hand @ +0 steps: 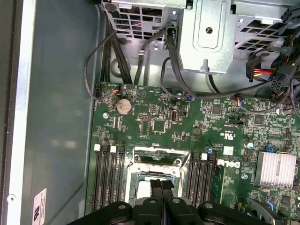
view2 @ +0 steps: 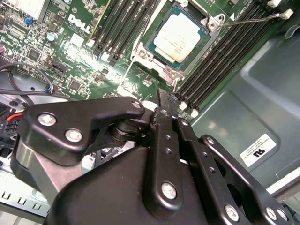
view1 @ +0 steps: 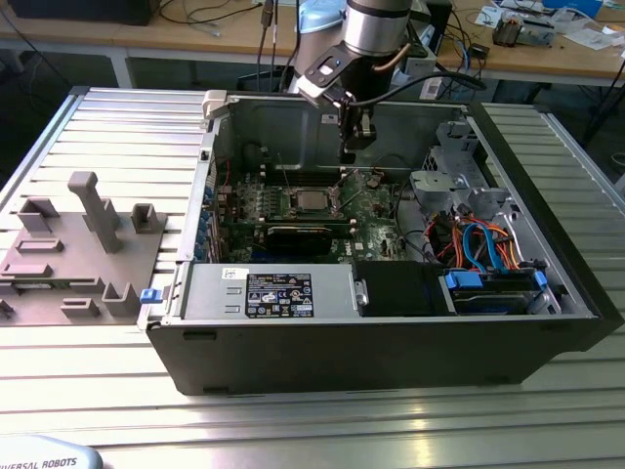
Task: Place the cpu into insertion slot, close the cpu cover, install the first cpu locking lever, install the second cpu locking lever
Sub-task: 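Close the cpu cover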
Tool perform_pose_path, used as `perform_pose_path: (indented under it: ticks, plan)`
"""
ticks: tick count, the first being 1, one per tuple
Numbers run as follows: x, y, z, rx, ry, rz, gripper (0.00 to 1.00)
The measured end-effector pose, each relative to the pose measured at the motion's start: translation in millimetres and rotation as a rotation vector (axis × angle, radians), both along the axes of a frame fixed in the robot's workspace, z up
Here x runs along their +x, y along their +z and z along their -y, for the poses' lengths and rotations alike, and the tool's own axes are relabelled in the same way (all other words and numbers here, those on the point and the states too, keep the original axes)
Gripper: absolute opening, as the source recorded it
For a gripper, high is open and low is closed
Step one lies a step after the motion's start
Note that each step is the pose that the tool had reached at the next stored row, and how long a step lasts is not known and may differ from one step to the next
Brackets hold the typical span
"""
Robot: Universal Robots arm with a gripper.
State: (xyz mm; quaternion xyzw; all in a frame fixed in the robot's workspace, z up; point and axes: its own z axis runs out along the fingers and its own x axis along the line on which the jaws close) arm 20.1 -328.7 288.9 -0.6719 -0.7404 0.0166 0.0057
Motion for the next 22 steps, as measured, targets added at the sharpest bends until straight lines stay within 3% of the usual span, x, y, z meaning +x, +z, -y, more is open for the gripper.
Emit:
perform_pose_path:
  ticks: [22]
  plan:
    - [6.6, -1.4, 0.0, 0.0000, 0.000, 0.0000, 0.11]
